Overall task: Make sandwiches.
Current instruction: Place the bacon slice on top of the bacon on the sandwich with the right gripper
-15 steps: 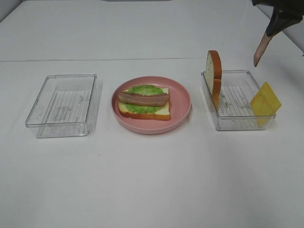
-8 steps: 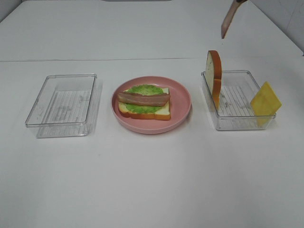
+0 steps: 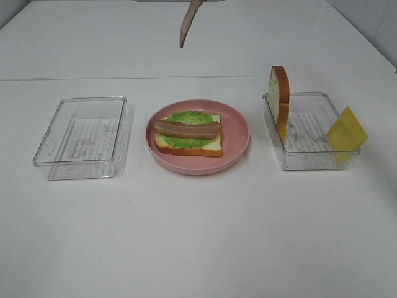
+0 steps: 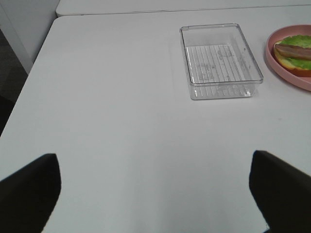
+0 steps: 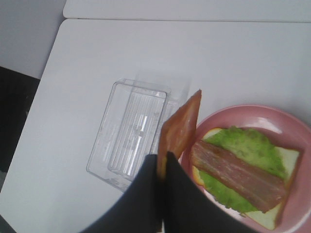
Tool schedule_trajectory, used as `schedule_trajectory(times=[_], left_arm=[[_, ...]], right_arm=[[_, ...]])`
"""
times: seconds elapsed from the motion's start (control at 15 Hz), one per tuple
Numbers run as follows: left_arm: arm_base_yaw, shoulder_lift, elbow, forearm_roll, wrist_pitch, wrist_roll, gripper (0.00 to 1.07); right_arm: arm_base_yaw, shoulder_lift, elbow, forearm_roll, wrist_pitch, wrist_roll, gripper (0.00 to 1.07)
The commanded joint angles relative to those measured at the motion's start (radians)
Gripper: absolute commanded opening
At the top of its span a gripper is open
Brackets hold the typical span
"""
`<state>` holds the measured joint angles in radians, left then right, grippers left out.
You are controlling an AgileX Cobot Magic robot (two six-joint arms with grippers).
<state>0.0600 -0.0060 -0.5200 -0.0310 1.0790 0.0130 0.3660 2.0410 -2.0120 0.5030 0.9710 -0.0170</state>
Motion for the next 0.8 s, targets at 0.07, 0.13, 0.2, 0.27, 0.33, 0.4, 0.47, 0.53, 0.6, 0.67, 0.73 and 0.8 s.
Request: schedule_trajectory(times=[0.07,0.13,0.2,0.27,0.33,0.4,0.47,0.53,0.6,0.67,0.73,0.8], left_arm=[[0.004,-0.014,0.003,-0.001,-0.004,0.001,0.98],[0.004,-0.014,0.003,-0.001,-0.004,0.001,0.98],[0.004,-0.014,0.003,-0.001,-0.004,0.001,0.98],[0.004,-0.014,0.003,-0.001,-0.004,0.001,0.98],[0.004,-0.014,0.003,-0.001,-0.004,0.001,0.98],[0.004,-0.014,0.003,-0.001,-0.004,0.001,0.98],[0.004,-0.014,0.003,-0.001,-0.004,0.001,0.98],[0.004,-0.014,0.003,-0.001,-0.004,0.001,0.98],[0.004,-0.014,0.003,-0.001,-0.004,0.001,0.98],[0.004,-0.014,0.003,-0.001,-0.004,0.001,0.98],[0.004,-0.014,0.003,-0.001,-0.004,0.001,0.98],[0.004,-0.014,0.003,-0.001,-0.004,0.001,0.98]], right_arm=[[0.031,0.076,-0.003,0.057,-0.014,-0.006,0.00],[0.031,0.093,-0.003,0.077,-0.011,-0.008,0.00],[0.031,0.123,-0.003,0.112,-0.011,-0.013,0.00],[0.031,0.139,-0.003,0.122,-0.013,-0.013,0.00],[0.031,0.195,-0.003,0.162,-0.021,-0.013,0.00],[0.031,0.212,-0.003,0.179,-0.022,-0.013,0.00],[0.031,0.243,-0.003,0.200,-0.028,-0.023,0.00],[0.031,0.267,-0.003,0.212,-0.035,-0.028,0.00],[0.031,0.301,-0.003,0.221,-0.040,-0.028,0.00],[0.031,0.321,-0.003,0.223,-0.040,-0.028,0.00],[0.030,0.328,-0.003,0.223,-0.040,-0.028,0.00],[0.028,0.333,-0.003,0.208,-0.039,-0.028,0.00]])
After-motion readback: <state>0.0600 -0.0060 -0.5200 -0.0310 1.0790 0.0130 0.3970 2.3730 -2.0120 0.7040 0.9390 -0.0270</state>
